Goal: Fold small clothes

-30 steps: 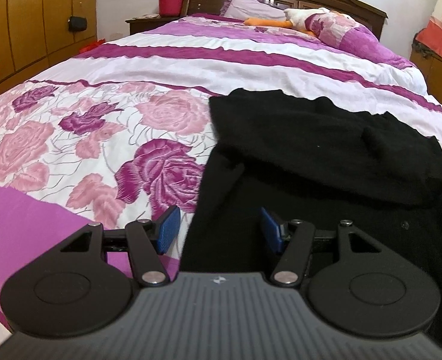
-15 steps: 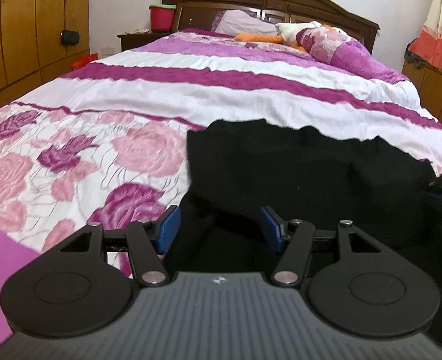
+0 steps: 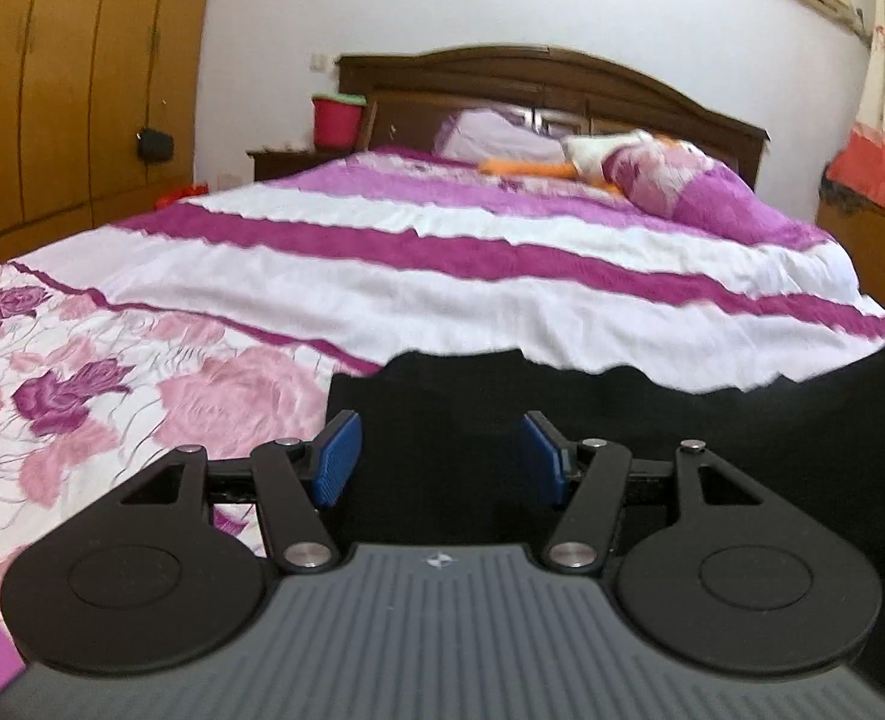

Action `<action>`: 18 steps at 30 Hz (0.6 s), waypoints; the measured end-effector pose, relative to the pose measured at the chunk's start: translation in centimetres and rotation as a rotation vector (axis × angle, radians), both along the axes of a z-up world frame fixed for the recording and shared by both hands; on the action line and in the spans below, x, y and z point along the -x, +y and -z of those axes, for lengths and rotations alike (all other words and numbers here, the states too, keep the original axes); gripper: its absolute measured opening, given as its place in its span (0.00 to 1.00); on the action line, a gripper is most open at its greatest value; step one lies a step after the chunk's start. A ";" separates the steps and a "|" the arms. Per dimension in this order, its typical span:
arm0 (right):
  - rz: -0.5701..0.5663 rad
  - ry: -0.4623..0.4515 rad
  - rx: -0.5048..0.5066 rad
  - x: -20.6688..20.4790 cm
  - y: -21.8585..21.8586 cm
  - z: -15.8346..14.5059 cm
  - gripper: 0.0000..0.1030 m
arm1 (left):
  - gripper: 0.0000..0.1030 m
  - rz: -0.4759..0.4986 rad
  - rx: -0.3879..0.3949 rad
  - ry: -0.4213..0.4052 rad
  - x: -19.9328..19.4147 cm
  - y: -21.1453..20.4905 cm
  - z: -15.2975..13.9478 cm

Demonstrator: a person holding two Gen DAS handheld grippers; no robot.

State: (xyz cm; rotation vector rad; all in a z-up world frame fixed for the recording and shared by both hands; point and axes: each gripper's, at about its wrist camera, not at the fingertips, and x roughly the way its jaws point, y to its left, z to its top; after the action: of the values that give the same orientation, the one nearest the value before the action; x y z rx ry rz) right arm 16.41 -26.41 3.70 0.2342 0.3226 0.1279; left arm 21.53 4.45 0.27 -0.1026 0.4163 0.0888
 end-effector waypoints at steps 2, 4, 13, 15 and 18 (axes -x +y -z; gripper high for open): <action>0.045 -0.012 0.063 -0.3 0.0 0.2 0.10 | 0.63 -0.021 -0.017 0.014 -1.4 -0.2 1.2; 0.076 0.042 0.105 -1.5 -0.3 1.6 0.10 | 0.63 -0.055 -0.016 0.063 -2.6 0.0 2.4; 0.107 0.245 0.101 -5.3 -1.2 7.4 0.14 | 0.68 -0.063 0.037 0.138 -4.5 1.1 4.0; 0.093 0.252 0.084 -5.1 -1.7 6.8 0.14 | 0.68 -0.060 0.042 0.138 -4.5 1.2 3.9; 0.086 0.250 0.027 -3.3 -2.9 5.3 0.15 | 0.68 -0.053 0.057 0.146 -3.8 1.6 3.3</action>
State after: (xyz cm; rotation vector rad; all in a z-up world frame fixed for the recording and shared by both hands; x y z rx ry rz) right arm 19.76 -29.29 -1.61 0.2377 0.5620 0.0084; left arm 25.37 6.07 -2.98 -0.1643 0.5625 0.1372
